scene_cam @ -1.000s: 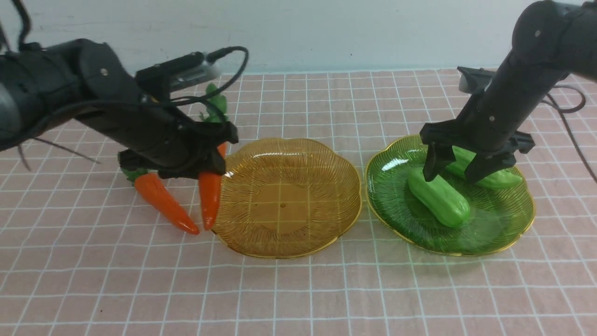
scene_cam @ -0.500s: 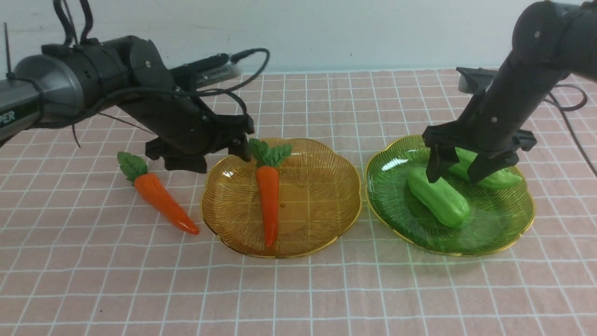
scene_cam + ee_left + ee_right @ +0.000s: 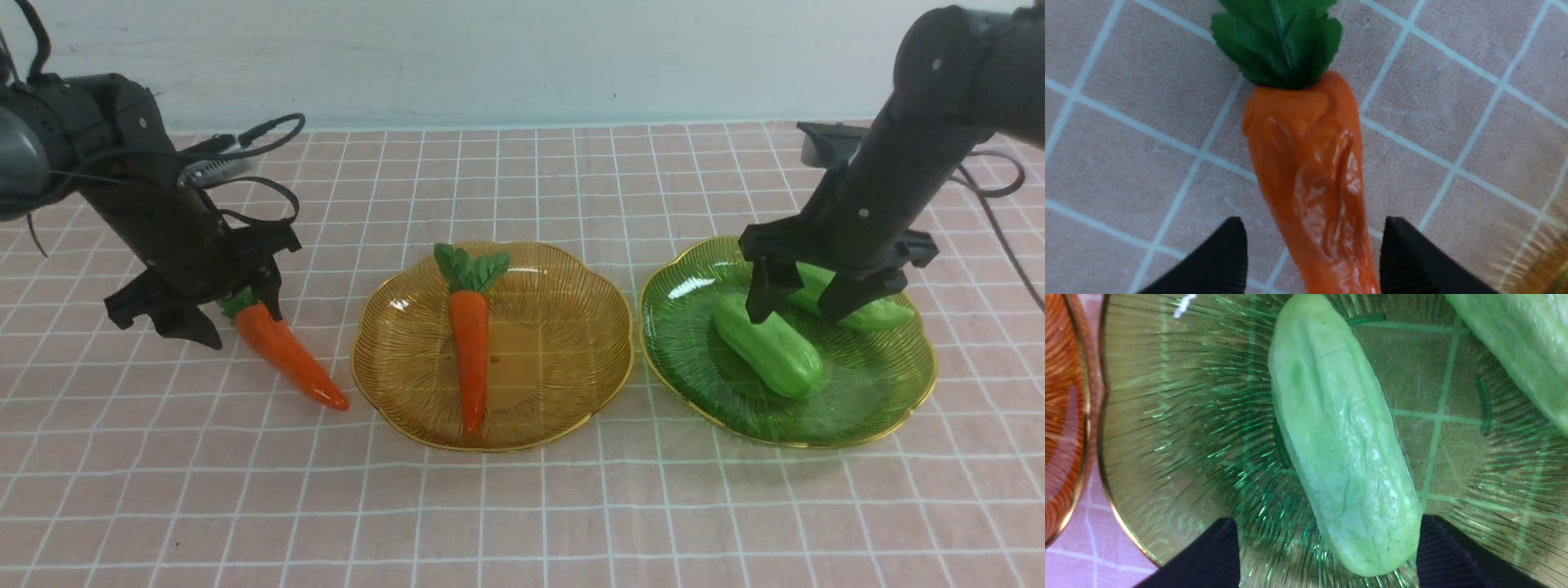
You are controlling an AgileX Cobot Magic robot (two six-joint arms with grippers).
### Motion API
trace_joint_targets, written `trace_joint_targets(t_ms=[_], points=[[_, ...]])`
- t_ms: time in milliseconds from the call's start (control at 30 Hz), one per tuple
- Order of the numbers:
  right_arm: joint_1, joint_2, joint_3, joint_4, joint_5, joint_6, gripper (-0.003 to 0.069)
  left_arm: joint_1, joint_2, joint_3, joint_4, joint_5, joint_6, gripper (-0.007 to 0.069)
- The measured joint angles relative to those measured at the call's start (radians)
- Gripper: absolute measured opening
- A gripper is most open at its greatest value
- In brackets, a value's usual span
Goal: Put different types of vegetables on the plate.
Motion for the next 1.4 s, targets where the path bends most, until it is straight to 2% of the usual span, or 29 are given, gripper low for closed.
trace_joint_targets(t_ms=[400,533,633,700,767,867,900,967,1033,1133,1400], points=[[0.000,0.000,0.000,0.000,0.000,-0.001,0.0527,-0.007,0.078,-0.001,-0.030,-0.031,-0.003,0.0349],[0.000,0.000,0.000,0.000,0.000,-0.003,0.0526,-0.007,0.075,-0.001,-0.041,-0.026,0.028,0.0264],[0.000,-0.004,0.002,0.001,0.000,-0.003,0.0517,-0.007,0.049,-0.001,-0.045,-0.019,0.093,0.0215],[0.000,-0.027,0.010,0.001,0.000,-0.003,0.0483,-0.008,-0.009,-0.001,-0.049,-0.006,0.169,0.0202],[0.000,-0.073,0.023,0.001,0.000,-0.005,0.0419,-0.011,-0.065,-0.001,-0.064,0.000,0.230,0.0197],[0.000,-0.208,0.051,0.000,0.001,-0.011,0.0239,-0.062,-0.168,-0.006,-0.147,0.001,0.347,0.0195],[0.000,-0.246,0.060,0.000,0.002,-0.011,0.0203,-0.089,-0.180,-0.009,-0.172,0.001,0.378,0.0195],[0.000,-0.344,0.081,0.000,0.003,-0.012,0.0104,-0.213,-0.167,-0.010,-0.220,0.002,0.480,0.0195],[0.000,-0.423,0.103,0.000,0.009,-0.012,0.0032,-0.285,-0.135,-0.012,-0.228,0.000,0.503,0.0195],[0.000,-0.517,0.125,0.000,0.015,-0.012,-0.0003,-0.335,-0.097,-0.032,-0.219,0.000,0.515,0.0195],[0.000,-0.695,0.191,0.000,0.020,-0.016,-0.0015,-0.406,0.021,-0.145,-0.154,-0.002,0.519,0.0215]])
